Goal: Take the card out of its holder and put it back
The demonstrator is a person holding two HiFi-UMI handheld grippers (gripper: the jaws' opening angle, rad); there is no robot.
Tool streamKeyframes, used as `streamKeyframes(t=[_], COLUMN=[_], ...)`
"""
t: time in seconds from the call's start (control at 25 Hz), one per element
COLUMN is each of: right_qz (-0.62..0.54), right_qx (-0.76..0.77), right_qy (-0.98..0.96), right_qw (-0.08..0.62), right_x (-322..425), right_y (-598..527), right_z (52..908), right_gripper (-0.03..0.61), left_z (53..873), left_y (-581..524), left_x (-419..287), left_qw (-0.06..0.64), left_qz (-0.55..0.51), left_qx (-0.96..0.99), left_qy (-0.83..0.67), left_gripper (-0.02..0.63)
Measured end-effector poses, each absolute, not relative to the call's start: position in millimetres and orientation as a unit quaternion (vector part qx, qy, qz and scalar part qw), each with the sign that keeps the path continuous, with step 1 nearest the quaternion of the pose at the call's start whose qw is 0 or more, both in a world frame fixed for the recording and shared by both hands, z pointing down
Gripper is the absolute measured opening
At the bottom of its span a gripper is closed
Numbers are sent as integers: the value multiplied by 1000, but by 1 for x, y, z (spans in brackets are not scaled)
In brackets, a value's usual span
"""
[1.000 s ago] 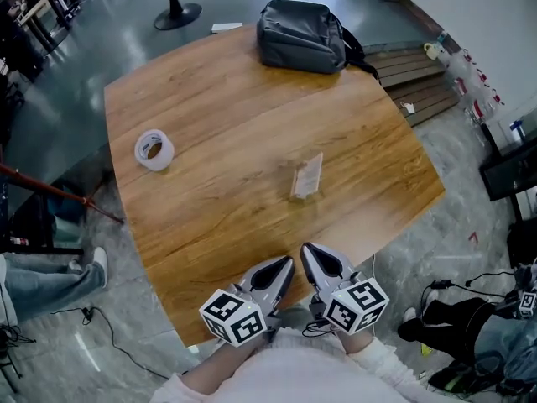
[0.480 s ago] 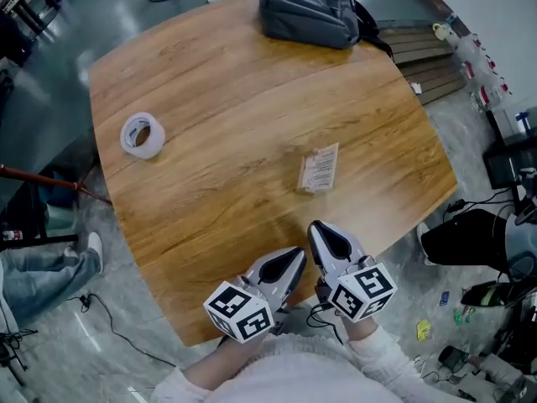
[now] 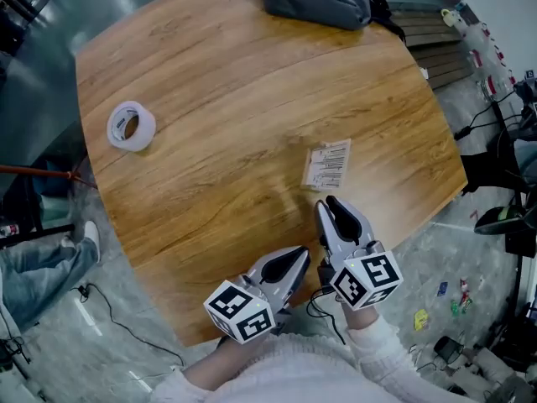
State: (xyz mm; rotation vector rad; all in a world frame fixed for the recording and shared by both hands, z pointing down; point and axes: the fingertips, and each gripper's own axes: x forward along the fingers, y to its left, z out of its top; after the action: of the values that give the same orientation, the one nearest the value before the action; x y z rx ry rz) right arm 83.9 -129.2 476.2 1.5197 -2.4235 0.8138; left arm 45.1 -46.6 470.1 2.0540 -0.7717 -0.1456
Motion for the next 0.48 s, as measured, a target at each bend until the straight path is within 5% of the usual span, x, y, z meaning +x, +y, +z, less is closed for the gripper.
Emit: streamKeyframes(t=[0.48], right_qz=[259], right_qx=[546], right_qy=[-793], right_qw=[78], right_x=[90], right_y=[-151], right_z=[481], right_gripper=[103], left_z=[478], left_y=[-51], left_x=[47], left_qw=[465], left_qz=[-57], left_qx=[829], left_qy=[-306], left_gripper=[8])
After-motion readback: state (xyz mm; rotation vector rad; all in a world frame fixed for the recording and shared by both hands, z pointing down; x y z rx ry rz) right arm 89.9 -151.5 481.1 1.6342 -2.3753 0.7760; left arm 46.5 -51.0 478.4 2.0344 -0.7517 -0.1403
